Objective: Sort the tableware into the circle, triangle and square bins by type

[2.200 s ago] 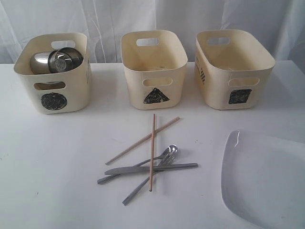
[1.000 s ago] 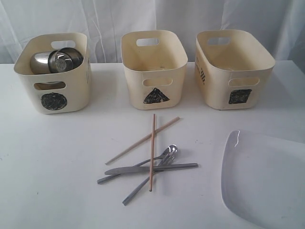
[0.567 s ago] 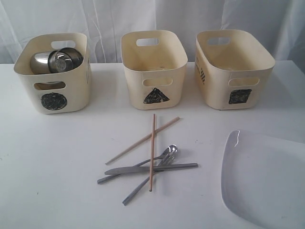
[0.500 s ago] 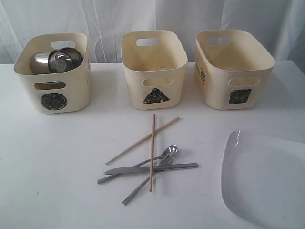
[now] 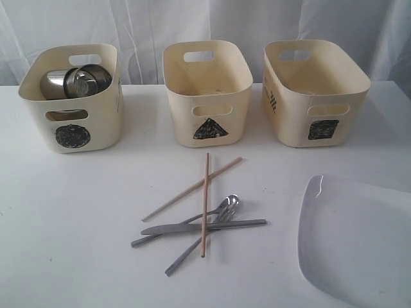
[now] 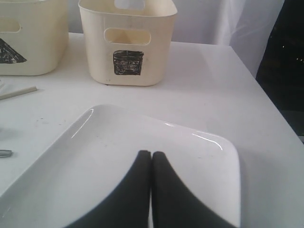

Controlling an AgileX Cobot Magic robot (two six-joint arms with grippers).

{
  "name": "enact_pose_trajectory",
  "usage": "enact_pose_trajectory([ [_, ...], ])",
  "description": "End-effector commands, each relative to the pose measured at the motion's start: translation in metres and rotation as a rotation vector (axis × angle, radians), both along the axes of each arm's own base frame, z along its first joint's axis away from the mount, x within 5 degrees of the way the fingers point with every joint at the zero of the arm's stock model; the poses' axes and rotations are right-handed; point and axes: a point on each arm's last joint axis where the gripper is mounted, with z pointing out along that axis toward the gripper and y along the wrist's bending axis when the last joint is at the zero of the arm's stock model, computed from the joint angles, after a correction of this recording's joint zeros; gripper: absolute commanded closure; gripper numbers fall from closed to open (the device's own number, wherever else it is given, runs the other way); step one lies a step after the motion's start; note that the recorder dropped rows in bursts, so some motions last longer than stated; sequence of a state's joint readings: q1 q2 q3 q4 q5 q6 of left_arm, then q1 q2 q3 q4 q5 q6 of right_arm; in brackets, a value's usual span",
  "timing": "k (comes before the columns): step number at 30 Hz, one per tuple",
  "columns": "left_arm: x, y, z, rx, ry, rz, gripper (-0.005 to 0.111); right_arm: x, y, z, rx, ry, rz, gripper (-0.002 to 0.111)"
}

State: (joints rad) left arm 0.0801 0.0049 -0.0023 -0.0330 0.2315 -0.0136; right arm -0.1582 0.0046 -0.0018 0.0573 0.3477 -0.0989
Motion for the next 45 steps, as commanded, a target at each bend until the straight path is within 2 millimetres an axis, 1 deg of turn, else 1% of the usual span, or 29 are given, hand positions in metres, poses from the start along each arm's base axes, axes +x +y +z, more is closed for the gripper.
enact_pose_trajectory([
  [1, 0.000, 0.000, -0.001, -0.017, 0.001, 0.002, 0.107, 0.000, 0.000, 0.000, -0.003, -0.003, -0.001, 0.108],
  [19, 0.000, 0.000, -0.001, -0.017, -0.001, 0.002, 0.107, 0.000, 0.000, 0.000, -0.003, -0.003, -0.001, 0.108],
  [22, 0.000, 0.000, -0.001, -0.017, -0.001, 0.002, 0.107, 0.000, 0.000, 0.000, -0.026, -0.004, 0.002, 0.108],
  [24, 0.000, 0.000, -0.001, -0.017, -0.001, 0.002, 0.107, 0.001, 0.000, 0.003, 0.018, -0.045, -0.001, 0.108],
  [25, 0.000, 0.000, -0.001, -0.017, -0.001, 0.002, 0.107, 0.001, 0.001, 0.006, 0.059, -0.080, -0.003, 0.108],
  [26, 0.000, 0.000, -0.001, -0.017, -0.001, 0.002, 0.107, 0.002, 0.002, 0.010, 0.141, -0.132, -0.007, 0.108],
  [28, 0.000, 0.000, -0.001, -0.017, -0.001, 0.002, 0.107, 0.003, 0.004, 0.016, 0.441, -0.236, -0.030, 0.108],
  [30, 0.000, 0.000, -0.001, -0.017, -0.001, 0.002, 0.107, 0.003, 0.003, 0.024, 0.787, -0.352, -0.068, 0.108],
  [32, 0.000, 0.000, -0.001, -0.017, -0.001, 0.002, 0.107, 0.002, -0.003, 0.032, 0.981, -0.489, -0.116, 0.108],
  [33, 0.000, 0.000, -0.001, -0.017, -0.001, 0.002, 0.107, 0.001, -0.008, 0.036, 1.029, -0.558, -0.142, 0.108],
  [35, 0.000, 0.000, -0.001, -0.017, -0.001, 0.002, 0.107, -0.002, -0.014, 0.041, 1.058, -0.655, -0.179, 0.108],
  [41, 0.000, 0.000, -0.001, -0.017, -0.001, 0.002, 0.107, -0.009, -0.026, 0.051, 1.025, -0.838, -0.243, 0.108],
  [42, 0.000, 0.000, -0.001, -0.017, -0.001, 0.002, 0.107, -0.011, -0.028, 0.052, 1.040, -0.869, -0.250, 0.108],
  [44, 0.000, 0.000, -0.001, -0.017, -0.001, 0.002, 0.107, -0.012, -0.029, 0.053, 1.168, -0.918, -0.242, 0.108],
  [45, 0.000, 0.000, -0.001, -0.017, -0.001, 0.002, 0.107, -0.012, -0.029, 0.055, 1.264, -0.934, -0.221, 0.108],
])
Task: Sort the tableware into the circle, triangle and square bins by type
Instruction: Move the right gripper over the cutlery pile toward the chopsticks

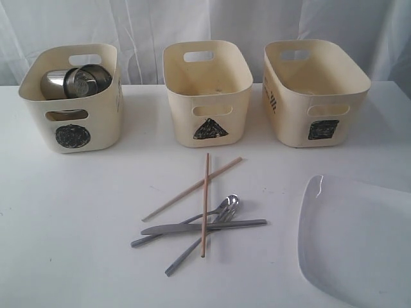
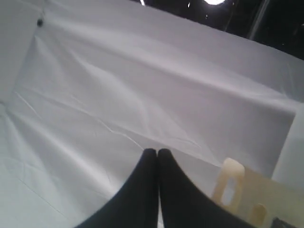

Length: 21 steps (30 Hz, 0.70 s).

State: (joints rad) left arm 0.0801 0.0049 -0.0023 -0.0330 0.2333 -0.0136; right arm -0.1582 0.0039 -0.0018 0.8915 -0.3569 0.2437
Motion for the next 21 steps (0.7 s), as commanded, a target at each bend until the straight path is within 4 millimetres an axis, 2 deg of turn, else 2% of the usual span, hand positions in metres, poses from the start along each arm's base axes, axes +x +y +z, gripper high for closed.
enact_pose_trajectory([
  [1, 0.000, 0.000, -0.001, -0.017, -0.003, 0.002, 0.107, -0.004, -0.001, 0.011, 0.222, -0.180, 0.075, 0.108],
  [2, 0.000, 0.000, -0.001, -0.017, -0.003, 0.002, 0.107, -0.005, 0.002, 0.020, 0.223, -0.211, 0.116, 0.108],
  [5, 0.000, 0.000, -0.001, -0.017, -0.003, 0.002, 0.107, -0.010, 0.017, 0.056, -0.049, -0.231, 0.178, 0.108],
  [6, 0.000, 0.000, -0.001, -0.017, -0.003, 0.002, 0.107, -0.010, 0.024, 0.074, -0.214, -0.231, 0.188, 0.108],
  [8, 0.000, 0.000, -0.001, -0.017, -0.003, 0.002, 0.107, -0.007, 0.035, 0.098, -0.479, -0.217, 0.190, 0.108],
  [9, 0.000, 0.000, -0.001, -0.017, -0.003, 0.002, 0.107, 0.001, 0.043, 0.111, -0.658, -0.168, 0.204, 0.108],
  [11, 0.000, 0.000, 0.000, -0.017, -0.004, 0.003, 0.107, 0.022, 0.051, 0.122, -0.862, -0.057, 0.265, 0.108],
  [14, 0.000, 0.000, 0.000, -0.017, -0.004, 0.003, 0.107, 0.075, 0.056, 0.119, -1.037, 0.185, 0.463, 0.108],
  [17, 0.000, 0.000, 0.000, -0.017, -0.004, 0.003, 0.107, 0.126, 0.054, 0.095, -1.159, 0.457, 0.675, 0.108],
  [21, 0.000, 0.000, 0.000, -0.017, -0.004, 0.003, 0.107, 0.180, 0.046, 0.055, -1.003, 0.662, 0.850, 0.108],
])
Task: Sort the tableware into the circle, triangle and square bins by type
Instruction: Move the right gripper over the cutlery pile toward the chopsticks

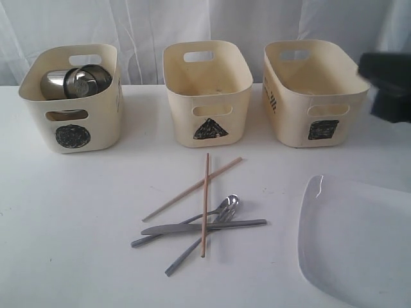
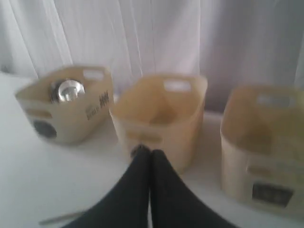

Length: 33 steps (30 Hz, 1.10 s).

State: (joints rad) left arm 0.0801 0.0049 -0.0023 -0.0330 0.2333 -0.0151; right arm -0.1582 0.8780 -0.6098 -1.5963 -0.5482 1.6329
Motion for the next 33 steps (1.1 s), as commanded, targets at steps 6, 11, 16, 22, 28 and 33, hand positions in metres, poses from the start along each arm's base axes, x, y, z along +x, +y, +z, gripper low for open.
enact_pose_trajectory([
  [6, 0.000, 0.000, 0.000, -0.015, -0.004, 0.002, 0.107, 0.060, 0.029, -0.053, 0.194, 0.459, 0.306, 0.108],
  [11, 0.000, 0.000, 0.000, -0.015, -0.004, 0.002, 0.107, 0.067, 0.037, -0.050, -0.073, 0.297, 0.178, 0.108],
  [16, 0.000, 0.000, 0.000, -0.015, -0.004, 0.002, 0.107, 0.085, -0.032, -0.045, -0.528, 0.167, -0.616, 0.108],
  [22, 0.000, 0.000, 0.000, -0.015, -0.004, 0.002, 0.107, 0.065, -0.050, -0.050, -0.648, 0.487, -0.768, 0.108],
  [28, 0.000, 0.000, 0.000, -0.015, -0.004, 0.002, 0.107, 0.049, -0.015, -0.059, -0.489, 0.667, -0.352, 0.108],
  [33, 0.000, 0.000, 0.000, -0.015, -0.004, 0.002, 0.107, 0.039, -0.015, -0.065, -0.555, 0.781, -0.279, 0.108],
])
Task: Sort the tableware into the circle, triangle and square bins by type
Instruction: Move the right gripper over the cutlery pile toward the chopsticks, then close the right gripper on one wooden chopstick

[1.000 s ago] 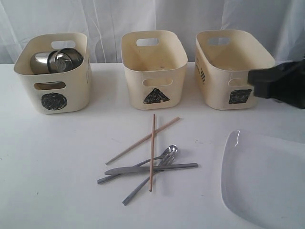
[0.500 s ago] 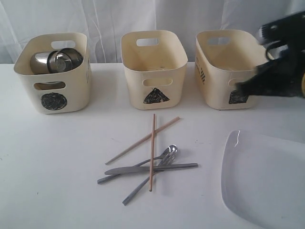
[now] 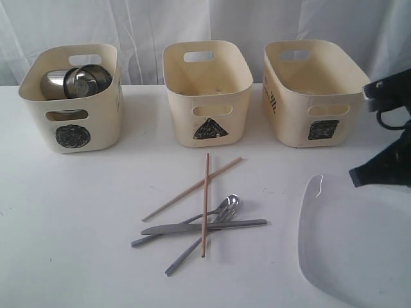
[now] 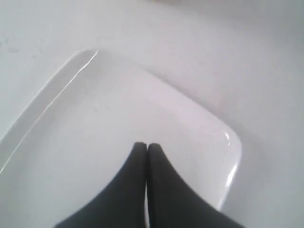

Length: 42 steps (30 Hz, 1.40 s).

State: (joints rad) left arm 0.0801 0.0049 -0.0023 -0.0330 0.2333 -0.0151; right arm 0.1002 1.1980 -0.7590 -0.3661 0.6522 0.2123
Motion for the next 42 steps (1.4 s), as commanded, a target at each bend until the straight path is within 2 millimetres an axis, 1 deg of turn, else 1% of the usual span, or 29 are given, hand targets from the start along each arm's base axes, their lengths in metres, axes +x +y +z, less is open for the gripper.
enact_pose_trajectory([
  [1, 0.000, 0.000, 0.000, -0.015, -0.004, 0.002, 0.107, -0.007, 0.001, 0.000, -0.028, 0.085, 0.060, 0.108],
  [16, 0.000, 0.000, 0.000, -0.014, -0.004, 0.001, 0.107, -0.005, 0.001, 0.001, -0.023, 0.061, 0.067, 0.108],
  [19, 0.000, 0.000, 0.000, -0.014, -0.004, 0.001, 0.107, -0.005, 0.006, 0.001, 0.044, 0.052, 0.068, 0.108],
  [20, 0.000, 0.000, 0.000, -0.014, -0.004, 0.001, 0.107, -0.004, 0.014, 0.001, 0.079, 0.050, 0.149, 0.108],
  [21, 0.000, 0.000, 0.000, -0.014, -0.004, 0.001, 0.107, -0.003, 0.031, 0.001, 0.135, 0.037, 0.302, 0.108],
  [22, 0.000, 0.000, 0.000, -0.014, -0.004, 0.001, 0.107, -0.001, 0.041, 0.002, 0.194, 0.037, 0.363, 0.108],
  [23, 0.000, 0.000, 0.000, -0.014, -0.004, 0.001, 0.107, 0.004, 0.061, 0.001, 0.319, 0.079, 0.430, 0.108],
  [24, 0.000, 0.000, 0.000, -0.014, -0.004, 0.001, 0.107, 0.007, 0.067, 0.000, 0.354, 0.111, 0.447, 0.108],
  [25, 0.000, 0.000, 0.000, -0.014, -0.004, 0.001, 0.107, 0.017, 0.078, -0.009, 0.367, 0.215, 0.483, 0.108],
  [27, 0.000, 0.000, 0.000, -0.014, -0.004, 0.001, 0.107, 0.030, 0.091, -0.023, 0.352, 0.356, 0.575, 0.108],
  [28, 0.000, 0.000, 0.000, -0.014, -0.004, 0.001, 0.107, 0.033, 0.100, -0.028, 0.338, 0.400, 0.671, 0.108],
  [29, 0.000, 0.000, 0.000, -0.014, -0.004, 0.001, 0.107, 0.038, 0.109, -0.031, 0.340, 0.403, 0.736, 0.108],
  [30, 0.000, 0.000, 0.000, -0.014, -0.004, 0.001, 0.107, 0.045, 0.120, -0.029, 0.379, 0.369, 0.733, 0.108],
  [31, 0.000, 0.000, 0.000, -0.014, -0.004, 0.001, 0.107, 0.047, 0.126, -0.027, 0.415, 0.346, 0.707, 0.108],
  [32, 0.000, 0.000, 0.000, -0.014, -0.004, 0.001, 0.107, 0.053, 0.135, -0.023, 0.474, 0.277, 0.660, 0.108],
  [34, 0.000, 0.000, 0.000, -0.014, -0.004, 0.001, 0.107, 0.058, 0.144, -0.022, 0.491, 0.200, 0.638, 0.107],
  [35, 0.000, 0.000, 0.000, -0.014, -0.004, 0.001, 0.107, 0.059, 0.147, -0.024, 0.486, 0.185, 0.637, 0.105],
  [36, 0.000, 0.000, 0.000, -0.014, -0.004, 0.001, 0.107, 0.062, 0.154, -0.028, 0.478, 0.179, 0.644, 0.097],
  [37, 0.000, 0.000, 0.000, -0.014, -0.004, 0.001, 0.107, 0.064, 0.157, -0.031, 0.474, 0.185, 0.649, 0.093],
  [39, 0.000, 0.000, 0.000, -0.014, -0.004, 0.001, 0.107, 0.071, 0.167, -0.036, 0.482, 0.195, 0.643, 0.080],
  [42, 0.000, 0.000, 0.000, -0.014, -0.004, 0.001, 0.107, 0.086, 0.179, -0.039, 0.508, 0.196, 0.606, 0.063],
])
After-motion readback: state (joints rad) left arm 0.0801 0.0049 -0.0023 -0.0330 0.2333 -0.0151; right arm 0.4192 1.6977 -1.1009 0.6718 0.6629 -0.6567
